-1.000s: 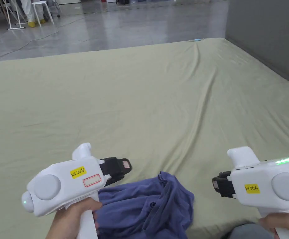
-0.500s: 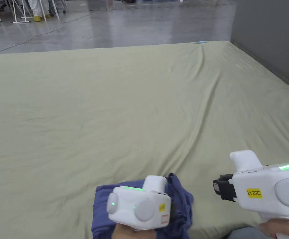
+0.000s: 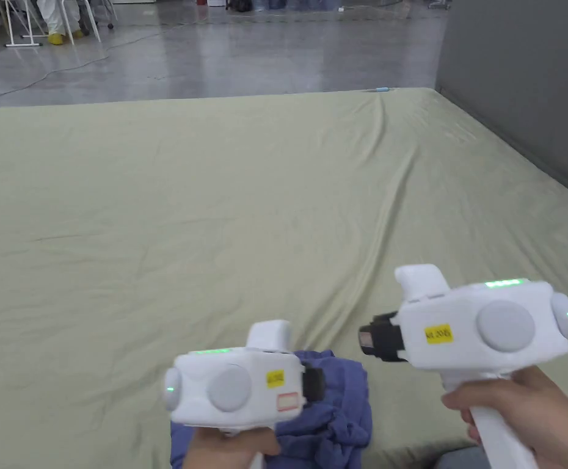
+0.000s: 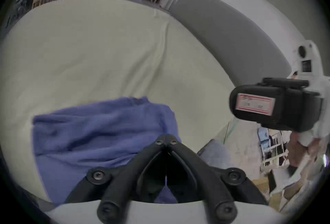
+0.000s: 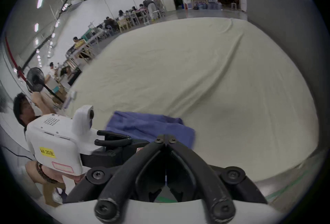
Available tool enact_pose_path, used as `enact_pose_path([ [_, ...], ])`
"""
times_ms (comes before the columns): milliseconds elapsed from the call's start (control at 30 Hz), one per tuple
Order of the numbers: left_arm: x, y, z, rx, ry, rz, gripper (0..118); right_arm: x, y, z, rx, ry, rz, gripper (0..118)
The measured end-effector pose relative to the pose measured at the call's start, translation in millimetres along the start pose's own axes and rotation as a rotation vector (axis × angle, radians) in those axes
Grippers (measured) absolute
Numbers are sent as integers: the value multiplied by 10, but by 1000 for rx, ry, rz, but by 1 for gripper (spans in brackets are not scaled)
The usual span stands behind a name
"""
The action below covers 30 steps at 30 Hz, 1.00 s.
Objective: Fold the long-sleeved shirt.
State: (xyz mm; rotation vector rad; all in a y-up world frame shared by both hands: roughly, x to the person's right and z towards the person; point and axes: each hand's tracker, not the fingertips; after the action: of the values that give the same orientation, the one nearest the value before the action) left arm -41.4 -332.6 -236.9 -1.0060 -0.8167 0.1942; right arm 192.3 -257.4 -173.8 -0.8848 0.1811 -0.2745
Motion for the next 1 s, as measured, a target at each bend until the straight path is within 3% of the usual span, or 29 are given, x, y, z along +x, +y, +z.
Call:
enact_pose_path([
  [67, -241, 39, 266, 49, 20, 41, 0, -118, 111, -157, -19, 64, -18, 0],
  [200, -728, 2, 680, 118, 54, 159, 0, -190, 44, -580, -63, 172, -150, 0],
  [333, -1119, -101, 873, 104, 37, 231, 0, -91, -250, -970, -201, 174, -198, 0],
  [467, -1383, -214, 860, 84, -38, 335, 0, 128, -453, -1154, -272, 93, -212, 0],
  [500, -1445, -235, 836, 84, -57, 366, 10, 202, -487, -1189, -286, 78, -218, 0],
  [567, -1517, -266, 774, 91, -61, 407, 81, 354, -543, -1202, -284, 95, -250, 0],
  [600, -1557, -287, 736, 92, -63, 419, 103, 437, -562, -1200, -271, 128, -307, 0],
  [633, -1594, -303, 702, 91, -65, 430, 109, 510, -577, -1195, -266, 133, -338, 0],
  [700, -1612, -338, 637, 98, -89, 467, 109, 571, -601, -1195, -260, 90, -323, 0],
  [900, -1586, -410, 239, 13, -67, 493, 107, 529, -610, -1208, -258, 100, -299, 0],
  [933, -1522, -384, 235, 14, -25, 412, 91, 522, -602, -1215, -258, 97, -293, 0],
  [967, -1463, -369, 229, -8, -3, 357, 53, 519, -602, -1216, -258, 95, -293, 0],
  [1000, -1399, -342, 264, -15, 58, 283, 0, 518, -602, -1216, -258, 93, -292, 0],
])
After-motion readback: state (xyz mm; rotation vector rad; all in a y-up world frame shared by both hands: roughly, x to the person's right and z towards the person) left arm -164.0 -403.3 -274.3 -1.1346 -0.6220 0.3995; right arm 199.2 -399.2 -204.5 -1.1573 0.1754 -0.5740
